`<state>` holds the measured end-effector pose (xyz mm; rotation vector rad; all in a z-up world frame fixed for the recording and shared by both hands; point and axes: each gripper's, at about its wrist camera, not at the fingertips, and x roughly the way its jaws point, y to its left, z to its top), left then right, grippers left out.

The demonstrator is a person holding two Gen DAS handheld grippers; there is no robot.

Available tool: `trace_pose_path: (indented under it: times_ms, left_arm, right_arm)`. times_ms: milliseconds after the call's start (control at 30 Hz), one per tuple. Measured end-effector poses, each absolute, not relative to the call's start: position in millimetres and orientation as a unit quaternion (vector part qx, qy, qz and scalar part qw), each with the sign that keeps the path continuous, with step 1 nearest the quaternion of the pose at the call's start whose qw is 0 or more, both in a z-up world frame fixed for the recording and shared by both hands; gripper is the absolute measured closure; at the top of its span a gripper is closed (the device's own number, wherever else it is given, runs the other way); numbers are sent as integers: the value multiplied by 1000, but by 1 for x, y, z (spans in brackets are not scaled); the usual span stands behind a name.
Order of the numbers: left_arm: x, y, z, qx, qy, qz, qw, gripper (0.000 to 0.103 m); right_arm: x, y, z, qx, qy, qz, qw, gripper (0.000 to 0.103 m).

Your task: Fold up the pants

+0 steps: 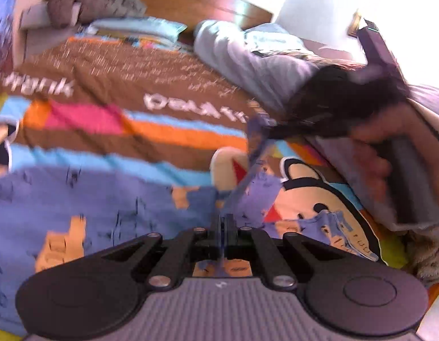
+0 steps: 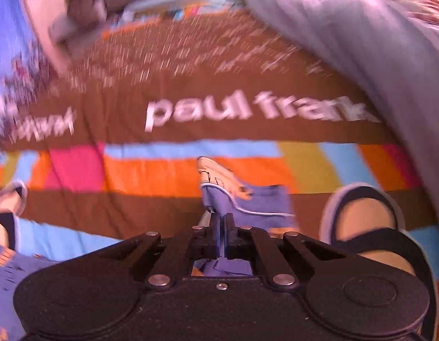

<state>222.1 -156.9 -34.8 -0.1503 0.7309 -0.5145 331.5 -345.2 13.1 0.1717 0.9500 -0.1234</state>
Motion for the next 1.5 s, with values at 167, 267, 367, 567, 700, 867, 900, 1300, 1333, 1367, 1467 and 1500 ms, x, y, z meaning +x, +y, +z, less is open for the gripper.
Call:
trace_pose_path:
  times_ms: [167, 267, 367, 567, 700, 867, 900, 1300, 1333, 1367, 1467, 1500]
  left_arm:
    - [200, -188, -15, 10, 331, -290, 898, 102]
    - [177, -210, -21, 81, 331, -315, 886, 102]
    - [161, -231, -37, 141, 342, -321, 872, 102]
    - [164, -230, -51, 112, 399, -333, 847, 99]
    - [169, -222, -42, 91, 403, -341, 844, 89]
    - [192, -252, -28, 56, 391, -345, 852, 77]
    - [198, -261, -26, 42, 391, -348, 851, 74]
    - [283, -415, -52, 137, 415, -417, 797, 49]
    - [285, -422, -57, 151, 423, -420, 788, 52]
    - [285, -428, -63, 163, 431, -422, 780, 73]
    - [280, -429, -72, 164, 429, -409, 788, 95]
    - [278, -426, -71, 152, 424, -408, 794, 98]
  right_arm:
    - [232, -412, 52, 189, 382, -82, 901, 102]
    - [167, -446, 42, 270, 362, -100, 887, 102]
    - [120, -461, 15, 309, 360, -115, 873, 102]
    - [71, -470, -51, 371, 365, -151, 840, 96]
    - [53, -478, -52, 386, 336, -156, 845, 73]
    - [53, -490, -52, 360, 331, -141, 861, 70]
    - [53, -495, -55, 374, 329, -139, 856, 70]
    - [61, -513, -65, 424, 324, -136, 835, 73]
    - [62, -512, -65, 421, 325, -137, 836, 73]
    - [62, -512, -65, 419, 326, -138, 836, 74]
    - [64, -510, -64, 407, 327, -138, 841, 81]
    - [64, -509, -63, 403, 324, -136, 845, 84]
